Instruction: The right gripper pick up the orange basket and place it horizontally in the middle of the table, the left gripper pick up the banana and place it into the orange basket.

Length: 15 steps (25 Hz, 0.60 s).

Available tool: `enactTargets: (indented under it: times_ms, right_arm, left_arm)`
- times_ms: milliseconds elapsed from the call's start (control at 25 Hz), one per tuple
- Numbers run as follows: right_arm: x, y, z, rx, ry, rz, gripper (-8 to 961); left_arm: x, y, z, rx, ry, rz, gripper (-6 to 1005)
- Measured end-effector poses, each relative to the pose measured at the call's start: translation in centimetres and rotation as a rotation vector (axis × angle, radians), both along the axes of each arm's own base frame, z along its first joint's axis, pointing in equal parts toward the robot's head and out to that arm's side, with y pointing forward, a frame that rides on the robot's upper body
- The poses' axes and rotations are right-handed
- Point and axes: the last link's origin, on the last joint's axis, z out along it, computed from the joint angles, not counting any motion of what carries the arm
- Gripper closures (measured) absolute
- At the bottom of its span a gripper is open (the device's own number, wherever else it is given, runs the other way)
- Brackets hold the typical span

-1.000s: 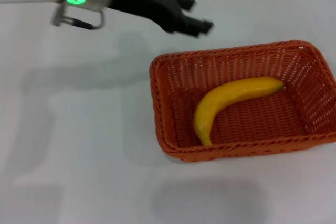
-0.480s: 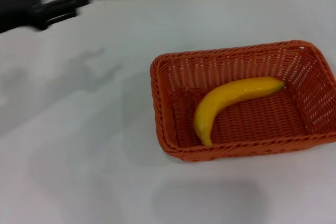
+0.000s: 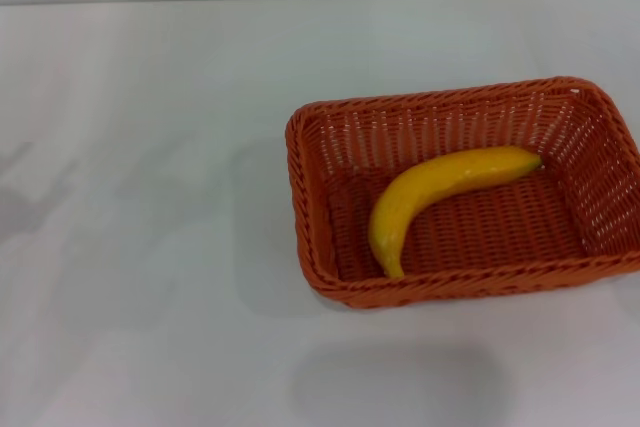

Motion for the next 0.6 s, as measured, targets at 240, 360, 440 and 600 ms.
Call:
enactTargets:
  times_ms: [240, 360, 440, 600]
  right_arm:
    - [0.9, -1.0, -1.2, 0.041, 0.023, -0.055, 170]
    - [1.2, -1.4, -1.7, 0.056, 0.028, -0.08, 170]
    - [1.4, -1.6, -1.9, 0.07, 0.03, -0.093, 170]
    - [1.4, -1.7, -2.0, 0.11, 0.041, -0.103, 170]
  left_arm:
    - [-2.5, -2.1, -0.5, 0.143, -0.061, 0.062, 300]
    - [-3.3, -2.5, -0.7, 0.171, -0.072, 0.1, 300]
    - [-3.8, -2.8, -0.5, 0.205, -0.089, 0.127, 300]
    - [-4.2, -3.1, -0.5, 0.261, -0.118, 0.147, 300]
